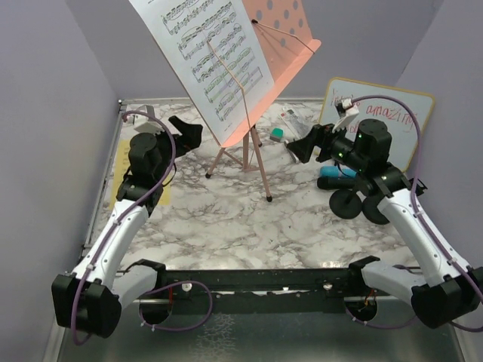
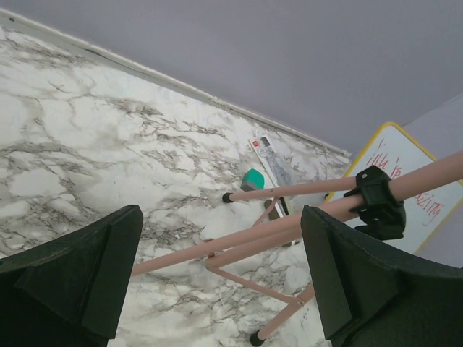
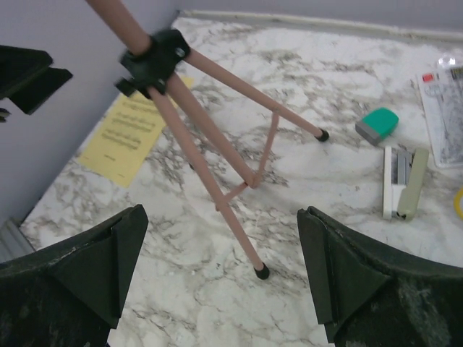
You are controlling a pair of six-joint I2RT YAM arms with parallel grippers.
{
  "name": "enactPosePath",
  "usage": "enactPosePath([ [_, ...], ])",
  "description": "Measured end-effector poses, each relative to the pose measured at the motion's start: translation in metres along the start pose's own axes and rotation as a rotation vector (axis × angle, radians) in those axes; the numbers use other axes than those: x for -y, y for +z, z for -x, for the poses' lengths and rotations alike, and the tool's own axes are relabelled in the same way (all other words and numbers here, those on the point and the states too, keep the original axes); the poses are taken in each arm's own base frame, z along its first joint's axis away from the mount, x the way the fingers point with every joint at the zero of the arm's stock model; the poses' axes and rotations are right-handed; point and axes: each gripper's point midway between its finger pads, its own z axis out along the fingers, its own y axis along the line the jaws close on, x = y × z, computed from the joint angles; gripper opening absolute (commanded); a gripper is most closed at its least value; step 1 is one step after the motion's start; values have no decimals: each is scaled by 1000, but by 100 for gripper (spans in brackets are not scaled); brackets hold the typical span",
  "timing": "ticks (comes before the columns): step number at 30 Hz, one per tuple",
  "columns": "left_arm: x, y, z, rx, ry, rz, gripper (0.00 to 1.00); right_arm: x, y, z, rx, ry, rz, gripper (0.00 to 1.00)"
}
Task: Pack up the instrument practice props
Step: Adjust the music stand at the center of the board, then pick up the sheet music from the music stand.
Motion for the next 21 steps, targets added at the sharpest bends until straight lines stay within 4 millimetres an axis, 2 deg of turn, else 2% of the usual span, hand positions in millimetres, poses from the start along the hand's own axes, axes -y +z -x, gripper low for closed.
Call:
enactPosePath([
  [3,8,-11,20,9,27,12,99,-24,-17,29,27,-11,60,92],
  [6,21,-25,42,22,61,16,99,-53,-31,67,69,-46,132,91],
  [10,44,-51,80,79,88,7,99,-97,-48,108,121,-108,235,90],
  [16,76,-84,126,150,105,-31,99,-140,-51,137,142,-162,341,89],
  [21,102,-107,151,182,109,-87,99,-159,-42,149,142,-185,387,89],
])
